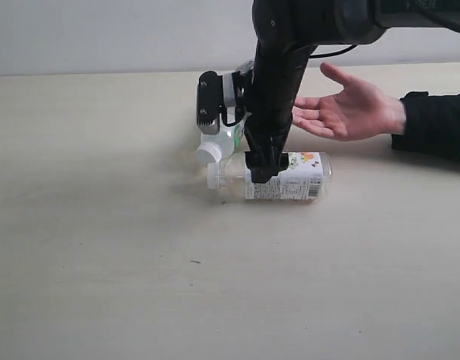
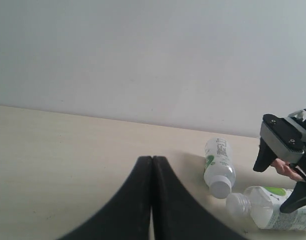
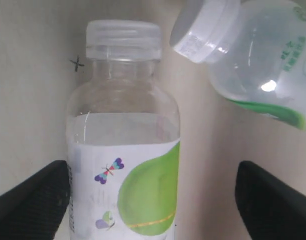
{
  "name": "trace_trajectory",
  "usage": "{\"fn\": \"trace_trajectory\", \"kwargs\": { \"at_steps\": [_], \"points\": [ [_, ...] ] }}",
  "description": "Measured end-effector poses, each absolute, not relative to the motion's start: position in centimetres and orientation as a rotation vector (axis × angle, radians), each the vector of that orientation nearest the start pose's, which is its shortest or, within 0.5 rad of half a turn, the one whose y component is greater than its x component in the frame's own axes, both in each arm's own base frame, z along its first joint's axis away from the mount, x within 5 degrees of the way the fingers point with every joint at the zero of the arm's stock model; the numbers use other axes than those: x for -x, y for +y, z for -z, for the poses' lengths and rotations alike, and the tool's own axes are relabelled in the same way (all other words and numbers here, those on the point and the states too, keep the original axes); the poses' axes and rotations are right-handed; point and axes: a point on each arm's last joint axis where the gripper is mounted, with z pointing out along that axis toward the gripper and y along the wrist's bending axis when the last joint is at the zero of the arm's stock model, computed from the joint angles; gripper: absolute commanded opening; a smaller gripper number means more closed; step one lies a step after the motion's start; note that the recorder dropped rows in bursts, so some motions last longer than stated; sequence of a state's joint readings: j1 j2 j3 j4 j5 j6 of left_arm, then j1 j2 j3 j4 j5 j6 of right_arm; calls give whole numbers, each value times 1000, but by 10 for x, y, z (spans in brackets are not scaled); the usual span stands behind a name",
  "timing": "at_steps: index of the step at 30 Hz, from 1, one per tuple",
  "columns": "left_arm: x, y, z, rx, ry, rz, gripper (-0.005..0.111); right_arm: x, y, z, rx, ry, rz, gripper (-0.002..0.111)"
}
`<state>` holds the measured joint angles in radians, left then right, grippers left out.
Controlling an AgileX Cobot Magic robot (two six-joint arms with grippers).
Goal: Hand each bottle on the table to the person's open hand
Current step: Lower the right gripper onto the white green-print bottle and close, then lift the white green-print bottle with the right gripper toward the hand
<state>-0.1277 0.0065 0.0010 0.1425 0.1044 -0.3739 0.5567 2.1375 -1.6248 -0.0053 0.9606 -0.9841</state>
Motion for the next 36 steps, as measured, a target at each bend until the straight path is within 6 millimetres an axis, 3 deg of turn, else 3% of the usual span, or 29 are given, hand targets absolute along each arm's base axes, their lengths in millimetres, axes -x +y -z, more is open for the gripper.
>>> {"fn": "trace_trajectory", "kwargs": {
  "at_steps": [8, 16, 19, 27, 36],
  "points": [
    [-57, -6, -203, 95, 1598, 268, 1, -375, 229, -145, 2138, 2145, 105, 86],
    [-57, -6, -203, 95, 1598, 268, 1, -376, 228, -136, 2156, 2157, 110, 81],
    [-57, -6, -203, 95, 1598, 268, 1, -376, 228, -133, 2158, 2164, 108, 67],
    [-57, -6, -203, 95, 1598, 268, 1, -375, 228, -133, 2055, 2263, 103, 0],
    [-57, -6, -203, 95, 1598, 268, 1, -368, 223, -133, 2086, 2369, 81, 0]
  ]
}}
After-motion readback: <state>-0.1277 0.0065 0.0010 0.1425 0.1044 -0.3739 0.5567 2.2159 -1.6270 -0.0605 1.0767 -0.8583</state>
